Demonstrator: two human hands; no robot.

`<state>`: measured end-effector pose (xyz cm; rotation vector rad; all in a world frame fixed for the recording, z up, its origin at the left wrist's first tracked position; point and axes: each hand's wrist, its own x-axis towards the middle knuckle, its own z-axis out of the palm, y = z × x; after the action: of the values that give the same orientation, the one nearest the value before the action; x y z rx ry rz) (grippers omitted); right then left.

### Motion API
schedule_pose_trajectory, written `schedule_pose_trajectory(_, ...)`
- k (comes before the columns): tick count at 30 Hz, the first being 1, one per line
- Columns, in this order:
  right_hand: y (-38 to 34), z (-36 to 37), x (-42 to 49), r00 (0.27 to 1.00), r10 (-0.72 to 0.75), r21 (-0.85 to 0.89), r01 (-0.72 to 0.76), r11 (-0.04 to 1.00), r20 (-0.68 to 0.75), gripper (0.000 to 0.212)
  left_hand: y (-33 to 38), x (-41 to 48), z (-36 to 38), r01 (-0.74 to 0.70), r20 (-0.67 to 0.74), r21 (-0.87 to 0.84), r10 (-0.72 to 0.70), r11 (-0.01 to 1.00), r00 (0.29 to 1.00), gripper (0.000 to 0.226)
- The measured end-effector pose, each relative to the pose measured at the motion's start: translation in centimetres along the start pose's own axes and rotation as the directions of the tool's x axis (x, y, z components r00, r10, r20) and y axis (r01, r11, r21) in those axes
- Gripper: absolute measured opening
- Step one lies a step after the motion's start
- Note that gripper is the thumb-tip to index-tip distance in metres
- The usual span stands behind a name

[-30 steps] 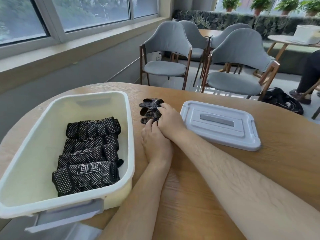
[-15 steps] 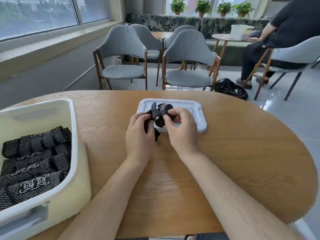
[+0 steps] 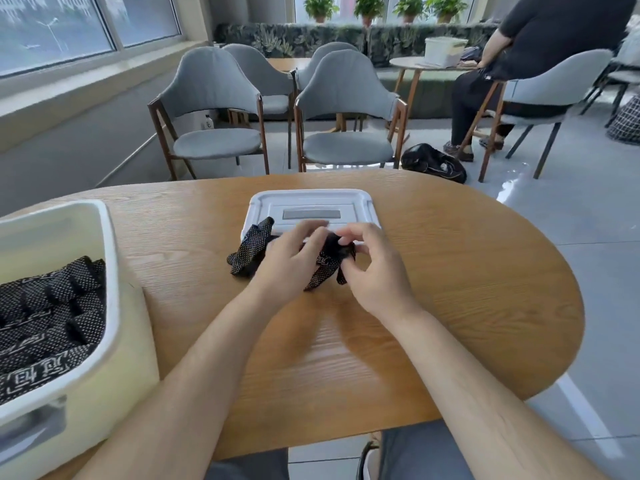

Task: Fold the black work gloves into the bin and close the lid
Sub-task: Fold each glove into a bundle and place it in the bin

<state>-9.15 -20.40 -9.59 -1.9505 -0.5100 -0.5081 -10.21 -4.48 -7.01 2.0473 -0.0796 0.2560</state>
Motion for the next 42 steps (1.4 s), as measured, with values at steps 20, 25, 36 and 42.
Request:
schedule_pose_trajectory(20, -1.6, -2.9, 1.3, 0.999, 0.047, 0.047, -0.046, 0.998, -0.015, 0.009, 0.0, -1.0, -0.6, 0.013, 0.131, -0.219, 0.016, 0.976, 0.991, 0.002)
schedule_pose_trajectory(25, -0.6, -2.8, 0.4, 0.871, 0.406, 0.094, -0.445, 0.891, 0.277, 0.044, -0.4, -1.4, -0.3, 0.051, 0.051, -0.284, -0.039, 0.957, 0.998, 0.005)
schedule_pose_trajectory(36, -1.0, -2.3, 1.2, 0.906, 0.365, 0.242, -0.412, 0.879, 0.214, 0.007, 0.8, -1.8, -1.1, 0.099, 0.023, -0.481, -0.101, 0.871, 0.995, 0.032)
schedule_pose_trajectory(42, -1.6, -3.9, 1.9, 0.935, 0.261, 0.198, -0.311, 0.929, 0.242, 0.010, 2.3, -1.1, -1.9, 0.229, 0.061, -0.366, -0.222, 0.902, 0.973, 0.073)
